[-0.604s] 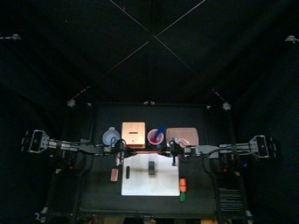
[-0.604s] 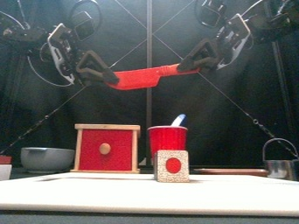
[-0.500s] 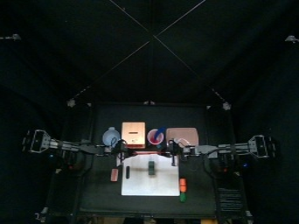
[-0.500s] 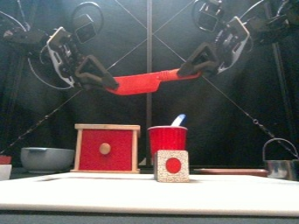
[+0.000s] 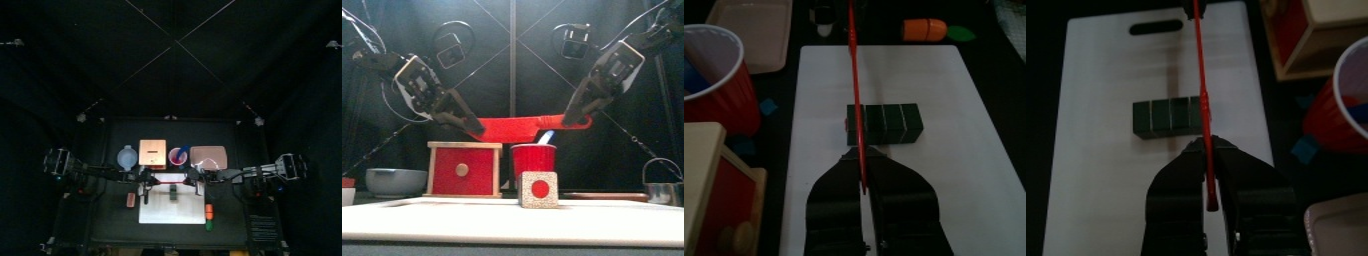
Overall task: Cut the sushi into 4 pieces with the knife
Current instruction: Cut the sushi into 4 pieces
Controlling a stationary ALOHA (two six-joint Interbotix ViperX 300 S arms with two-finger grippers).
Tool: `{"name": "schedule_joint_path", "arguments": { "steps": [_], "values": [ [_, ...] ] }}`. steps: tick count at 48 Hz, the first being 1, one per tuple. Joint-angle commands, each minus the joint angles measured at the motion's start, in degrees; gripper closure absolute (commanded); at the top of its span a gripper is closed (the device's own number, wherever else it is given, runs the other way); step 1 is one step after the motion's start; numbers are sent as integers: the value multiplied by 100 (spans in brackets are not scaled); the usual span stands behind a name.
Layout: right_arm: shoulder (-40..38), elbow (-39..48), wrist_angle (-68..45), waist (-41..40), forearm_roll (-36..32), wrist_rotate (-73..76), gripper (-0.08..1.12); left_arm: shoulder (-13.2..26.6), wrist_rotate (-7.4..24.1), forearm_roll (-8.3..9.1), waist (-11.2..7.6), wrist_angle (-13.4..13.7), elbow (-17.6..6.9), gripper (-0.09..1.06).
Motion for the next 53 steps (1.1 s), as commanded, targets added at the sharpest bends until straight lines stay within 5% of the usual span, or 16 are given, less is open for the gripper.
{"name": "schedule_joint_path", "arguments": {
  "steps": [1,53],
  "values": [
    [-26,9,-18,-9,70,9,97,167,0,18,-62,-62,-246,69],
    [826,-70,-53,70,158,9,97,993,-26,-18,-141,-88,-431,69]
  ]
}}
